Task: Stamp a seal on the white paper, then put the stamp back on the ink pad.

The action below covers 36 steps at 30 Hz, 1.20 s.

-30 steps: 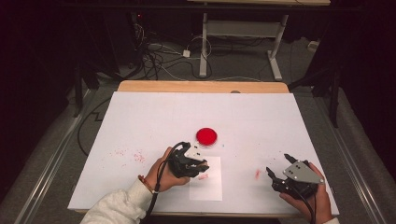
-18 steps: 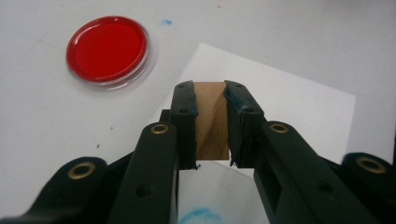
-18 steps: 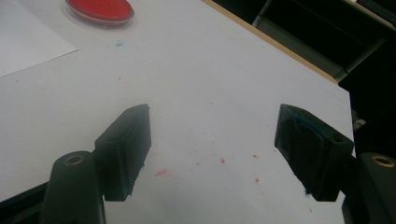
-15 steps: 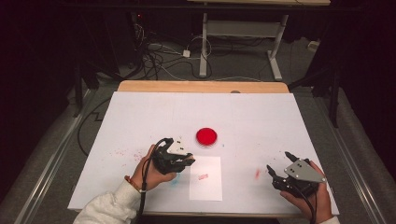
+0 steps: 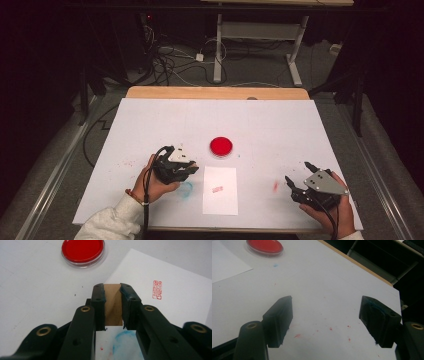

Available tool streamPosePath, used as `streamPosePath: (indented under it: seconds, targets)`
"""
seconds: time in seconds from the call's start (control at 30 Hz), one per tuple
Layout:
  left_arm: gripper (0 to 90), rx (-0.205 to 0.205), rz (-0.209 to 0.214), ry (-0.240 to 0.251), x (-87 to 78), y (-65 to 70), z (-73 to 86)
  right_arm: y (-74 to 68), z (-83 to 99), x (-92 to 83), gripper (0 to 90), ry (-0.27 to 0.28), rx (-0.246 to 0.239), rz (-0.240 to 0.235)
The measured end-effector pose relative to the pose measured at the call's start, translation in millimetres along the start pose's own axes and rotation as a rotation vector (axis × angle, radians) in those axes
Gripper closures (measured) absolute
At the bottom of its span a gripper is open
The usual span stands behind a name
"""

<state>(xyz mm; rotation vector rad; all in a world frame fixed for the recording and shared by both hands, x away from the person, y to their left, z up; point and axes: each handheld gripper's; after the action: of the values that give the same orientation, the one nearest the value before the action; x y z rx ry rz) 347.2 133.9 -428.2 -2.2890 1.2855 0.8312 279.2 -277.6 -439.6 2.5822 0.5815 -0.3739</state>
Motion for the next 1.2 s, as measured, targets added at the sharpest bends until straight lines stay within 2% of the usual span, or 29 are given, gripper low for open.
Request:
streamPosePath:
  seconds: [0.2,0.53,0.67,0.83,1.2]
  targets:
    - [73.7,0.010,-0.015,-0.001,-1.7,0.6,-0.9,-0.3,-0.4,1.2,27.5,0.001,0.001,-0.006]
    - [73.7,-0.010,-0.033,0.027,-7.4,-6.5,-3.6,-1.3,-1.6,5.4,27.5,0.003,-0.005,-0.020]
    - [73.8,0.017,-0.040,0.021,-4.5,-6.8,-11.3,-0.2,-2.1,4.0,27.5,0.011,0.002,-0.014]
    - [73.7,0.014,-0.036,0.045,-3.3,-9.9,-21.5,-1.1,-0.5,2.0,27.4,0.005,-0.002,-0.009]
    - [73.7,0.056,-0.023,0.048,6.6,-13.1,-47.6,-2.0,0.0,-0.4,27.5,0.007,0.001,-0.003]
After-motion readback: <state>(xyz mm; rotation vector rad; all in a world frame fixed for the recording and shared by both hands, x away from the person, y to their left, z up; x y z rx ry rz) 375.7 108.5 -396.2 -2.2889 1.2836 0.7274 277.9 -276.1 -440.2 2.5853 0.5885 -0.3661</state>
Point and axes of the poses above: each handheld gripper's, and its own axes: x roughly forward along the jaws, z roughly out of its underside, y roughly to its right, and after that the axes turned 7 degrees about y, right-handed
